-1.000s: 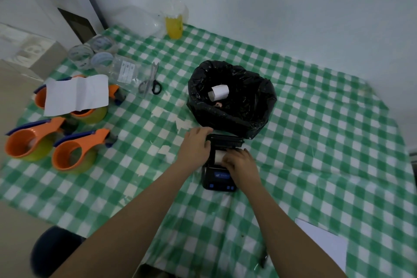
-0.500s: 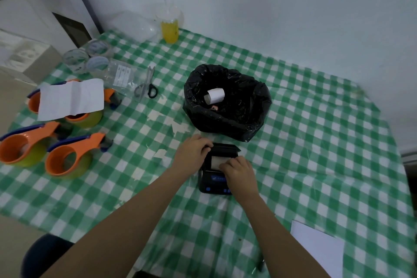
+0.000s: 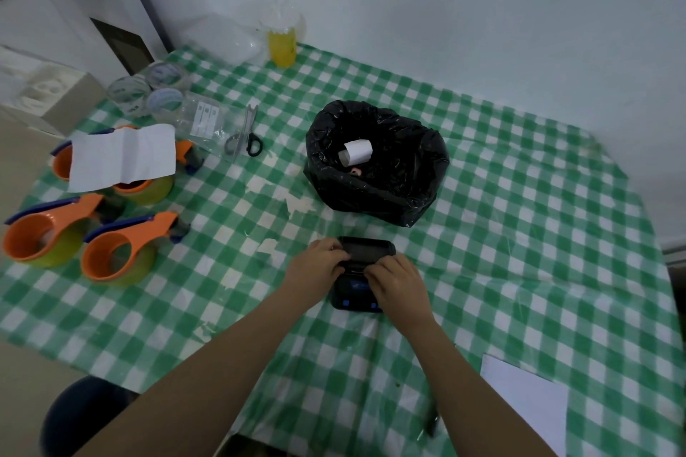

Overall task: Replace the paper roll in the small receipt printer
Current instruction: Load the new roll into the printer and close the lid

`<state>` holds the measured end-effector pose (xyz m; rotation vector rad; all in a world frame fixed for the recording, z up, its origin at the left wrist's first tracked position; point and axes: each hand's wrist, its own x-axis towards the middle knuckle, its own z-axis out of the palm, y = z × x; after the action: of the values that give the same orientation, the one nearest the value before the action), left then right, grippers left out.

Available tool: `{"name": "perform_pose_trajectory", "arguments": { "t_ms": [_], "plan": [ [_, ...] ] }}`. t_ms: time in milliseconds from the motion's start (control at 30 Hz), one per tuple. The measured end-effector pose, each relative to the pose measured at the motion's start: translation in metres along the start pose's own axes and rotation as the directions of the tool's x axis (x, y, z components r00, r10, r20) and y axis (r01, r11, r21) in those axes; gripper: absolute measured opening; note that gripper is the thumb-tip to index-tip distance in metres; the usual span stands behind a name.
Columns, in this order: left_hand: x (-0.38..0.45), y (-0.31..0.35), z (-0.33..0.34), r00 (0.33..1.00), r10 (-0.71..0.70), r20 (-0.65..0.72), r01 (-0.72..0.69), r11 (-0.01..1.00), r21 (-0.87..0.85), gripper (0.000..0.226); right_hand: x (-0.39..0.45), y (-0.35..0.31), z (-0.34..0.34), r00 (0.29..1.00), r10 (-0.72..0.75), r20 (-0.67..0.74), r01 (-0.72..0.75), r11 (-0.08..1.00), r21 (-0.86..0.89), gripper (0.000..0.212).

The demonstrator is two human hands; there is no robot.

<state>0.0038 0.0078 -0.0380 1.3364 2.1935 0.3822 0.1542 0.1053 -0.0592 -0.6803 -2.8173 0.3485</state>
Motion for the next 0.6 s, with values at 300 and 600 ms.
{"name": "perform_pose_trajectory", "arguments": {
  "t_ms": [300, 600],
  "plan": [
    [0.006, 0.003, -0.007, 0.997, -0.071, 0.034, 0.073, 0.995, -0.061, 0.028, 0.032, 0.014, -0.037, 0.850, 0.435, 0.297, -0.516, 0.802, 0.301, 0.011],
    [0.027, 0.009, -0.020, 0.945, -0.282, 0.163, 0.315, 0.921, -0.230, 0.027, 0.080, 0.012, -0.051, 0.600, 0.443, 0.666, -0.503, 0.856, -0.116, 0.038]
  ]
}}
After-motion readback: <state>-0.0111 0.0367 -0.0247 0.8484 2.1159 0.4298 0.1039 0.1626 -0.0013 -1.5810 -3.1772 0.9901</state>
